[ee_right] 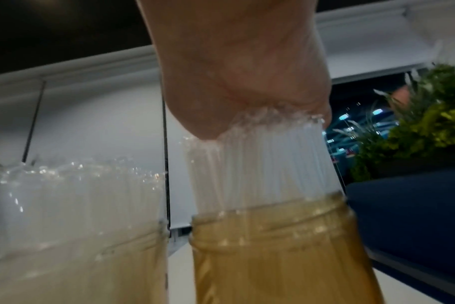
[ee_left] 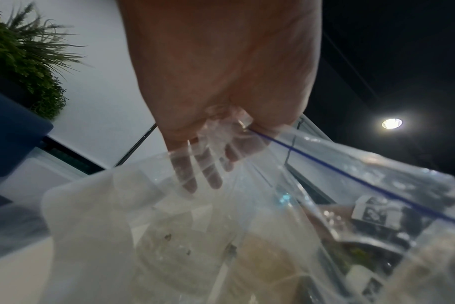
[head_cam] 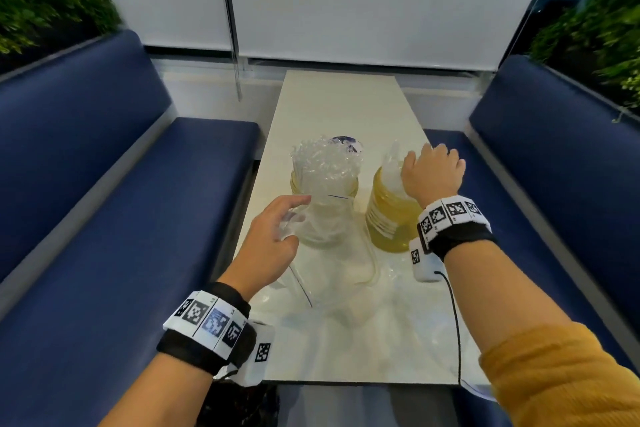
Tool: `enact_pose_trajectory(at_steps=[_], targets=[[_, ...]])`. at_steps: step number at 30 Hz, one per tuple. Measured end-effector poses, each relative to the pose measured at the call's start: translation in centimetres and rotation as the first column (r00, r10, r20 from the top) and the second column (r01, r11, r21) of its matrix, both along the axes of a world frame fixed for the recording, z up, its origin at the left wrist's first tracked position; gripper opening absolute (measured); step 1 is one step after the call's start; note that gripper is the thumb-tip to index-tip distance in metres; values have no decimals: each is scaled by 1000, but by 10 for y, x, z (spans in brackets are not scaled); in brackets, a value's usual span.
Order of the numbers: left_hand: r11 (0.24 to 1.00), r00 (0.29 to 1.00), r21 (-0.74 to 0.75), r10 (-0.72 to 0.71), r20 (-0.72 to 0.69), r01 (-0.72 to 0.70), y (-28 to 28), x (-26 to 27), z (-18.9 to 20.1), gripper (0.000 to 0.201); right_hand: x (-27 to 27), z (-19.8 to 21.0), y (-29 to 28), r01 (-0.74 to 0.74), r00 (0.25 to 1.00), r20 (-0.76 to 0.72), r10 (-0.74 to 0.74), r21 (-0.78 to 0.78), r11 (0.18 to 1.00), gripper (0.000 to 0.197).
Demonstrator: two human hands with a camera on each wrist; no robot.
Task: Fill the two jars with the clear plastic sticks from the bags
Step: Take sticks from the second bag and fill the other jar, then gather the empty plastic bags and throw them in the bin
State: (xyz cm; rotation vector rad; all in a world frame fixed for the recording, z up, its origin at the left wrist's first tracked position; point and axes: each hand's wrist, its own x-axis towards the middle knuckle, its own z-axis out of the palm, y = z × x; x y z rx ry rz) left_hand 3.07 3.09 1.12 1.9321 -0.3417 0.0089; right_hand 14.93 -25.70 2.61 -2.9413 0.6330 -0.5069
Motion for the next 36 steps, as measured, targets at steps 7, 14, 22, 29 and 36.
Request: enact_pose_trajectory(at_steps=[7,14,22,29,36], targets=[[996,997,33,-82,17,81,-7,-5,2,76,-6,0,8,-412,911,-74,406,-122,903,49],[958,958,107,-275,82,266,-3,-19,6,100,-76,43,28,-694,720,181,670,173,699,57],[919,948,390,-172,267,57,13,-33,16,69,-97,34,33,-663,742,188,644,349,662,13],[664,949,736,-132,287,-130,37,-57,59,40,-101,55,23,-462,875,210,437,633,621,14],[634,957,766,-141,252,-108,28,-48,74,47,-92,66,15,-328,934,76,348,562,759,41]])
